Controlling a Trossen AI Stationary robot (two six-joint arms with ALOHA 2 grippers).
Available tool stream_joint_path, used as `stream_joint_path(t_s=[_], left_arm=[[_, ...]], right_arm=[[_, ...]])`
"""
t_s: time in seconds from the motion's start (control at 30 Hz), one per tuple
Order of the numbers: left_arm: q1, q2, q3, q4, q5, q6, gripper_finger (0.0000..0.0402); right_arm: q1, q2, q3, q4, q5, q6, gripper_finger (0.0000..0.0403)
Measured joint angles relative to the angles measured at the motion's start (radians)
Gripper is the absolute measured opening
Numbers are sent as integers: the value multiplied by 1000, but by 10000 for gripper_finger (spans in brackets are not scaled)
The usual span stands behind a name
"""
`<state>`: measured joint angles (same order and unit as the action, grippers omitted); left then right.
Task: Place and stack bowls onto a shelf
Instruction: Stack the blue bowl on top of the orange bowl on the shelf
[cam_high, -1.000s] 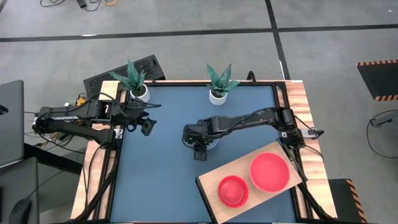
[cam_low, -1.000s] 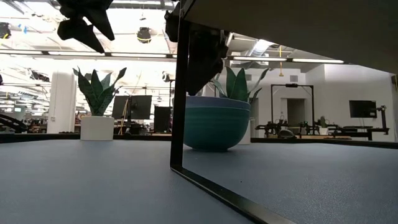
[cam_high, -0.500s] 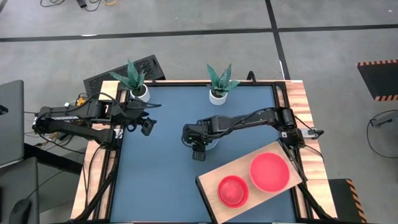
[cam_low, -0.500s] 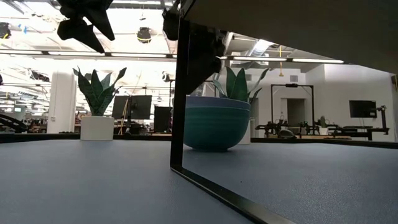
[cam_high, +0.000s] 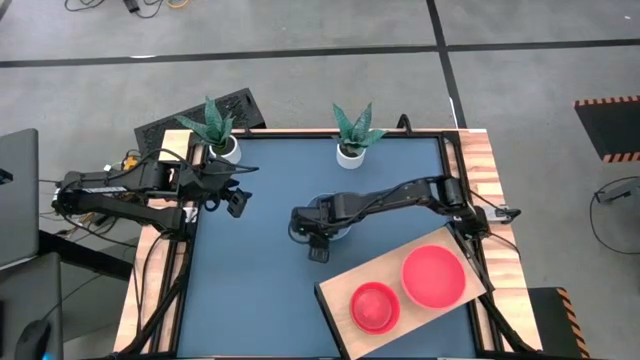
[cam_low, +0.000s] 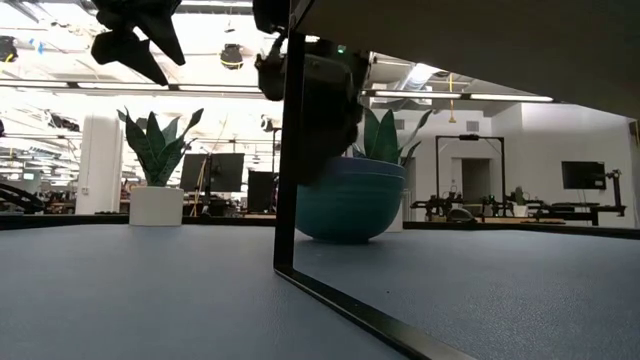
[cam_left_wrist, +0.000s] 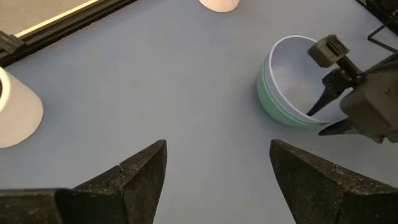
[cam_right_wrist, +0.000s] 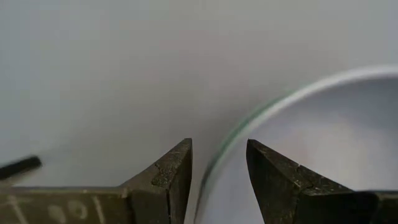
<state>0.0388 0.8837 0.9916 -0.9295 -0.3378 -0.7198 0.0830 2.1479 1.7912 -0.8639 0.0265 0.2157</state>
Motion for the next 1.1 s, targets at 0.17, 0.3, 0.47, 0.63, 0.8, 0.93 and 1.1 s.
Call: stream_joint_path(t_s=[0.17,0.3,0.47,0.63,0.8,0.93,1.1], left_arm=[[0,0,0,0,0,0,269],[0,0,0,0,0,0,269],[0,0,0,0,0,1,269],[0,0,0,0,-1,1,269],[0,0,0,0,-1,0,269],[0,0,0,0,-1,0,269],[0,0,0,0,-2,-1,269]], right_arm=[[7,-15,-1,9,-1,-11,158],[4,-46,2,13,0,-9,144],[-5,-42,-1,-2,-1,-6,123],[-7,-34,0,-2,-2,-6,103],[-7,-34,0,-6,-2,-3,73],[-7,-37,2,0,10,-4,28],[-2,-38,2,0,10,20,28]])
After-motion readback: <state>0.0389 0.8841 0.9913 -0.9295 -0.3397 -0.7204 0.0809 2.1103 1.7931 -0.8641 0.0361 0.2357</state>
